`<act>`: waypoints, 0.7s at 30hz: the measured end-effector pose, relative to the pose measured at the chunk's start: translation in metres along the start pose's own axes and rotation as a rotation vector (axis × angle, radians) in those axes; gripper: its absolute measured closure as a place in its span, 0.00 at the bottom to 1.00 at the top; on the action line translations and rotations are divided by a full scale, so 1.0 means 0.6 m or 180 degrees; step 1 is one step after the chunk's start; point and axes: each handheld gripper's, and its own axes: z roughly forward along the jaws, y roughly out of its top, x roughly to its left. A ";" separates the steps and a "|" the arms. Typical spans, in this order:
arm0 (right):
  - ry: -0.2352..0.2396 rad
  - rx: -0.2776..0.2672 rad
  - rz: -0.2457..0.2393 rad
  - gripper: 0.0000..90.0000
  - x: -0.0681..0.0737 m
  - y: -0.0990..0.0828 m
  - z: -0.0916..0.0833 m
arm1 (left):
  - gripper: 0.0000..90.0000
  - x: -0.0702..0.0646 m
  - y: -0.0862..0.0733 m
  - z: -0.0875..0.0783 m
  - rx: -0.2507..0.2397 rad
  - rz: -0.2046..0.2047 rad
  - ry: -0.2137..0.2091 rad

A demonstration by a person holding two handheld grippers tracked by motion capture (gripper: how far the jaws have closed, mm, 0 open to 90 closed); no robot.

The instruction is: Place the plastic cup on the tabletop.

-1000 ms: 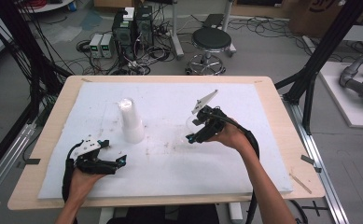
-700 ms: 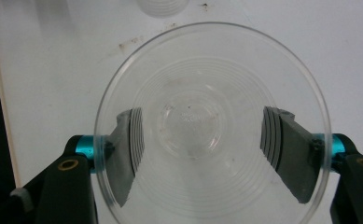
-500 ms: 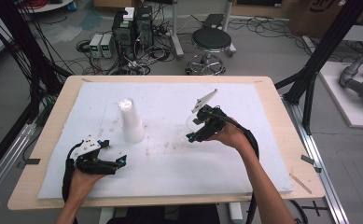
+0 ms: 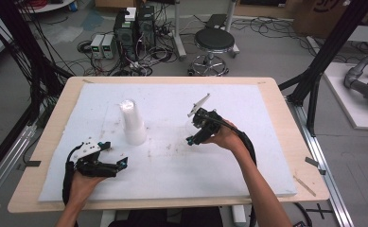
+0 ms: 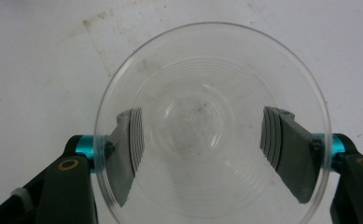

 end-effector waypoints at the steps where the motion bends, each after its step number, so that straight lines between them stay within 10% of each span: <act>1: -0.0004 0.0014 0.0005 0.34 0.000 0.001 0.003 | 0.03 0.000 0.000 0.000 -0.0004 0.0000 -0.0002; 21: -0.0108 0.0078 -0.0055 0.33 0.005 0.011 0.041 | 0.03 0.000 -0.001 -0.001 -0.0040 -0.0010 0.0025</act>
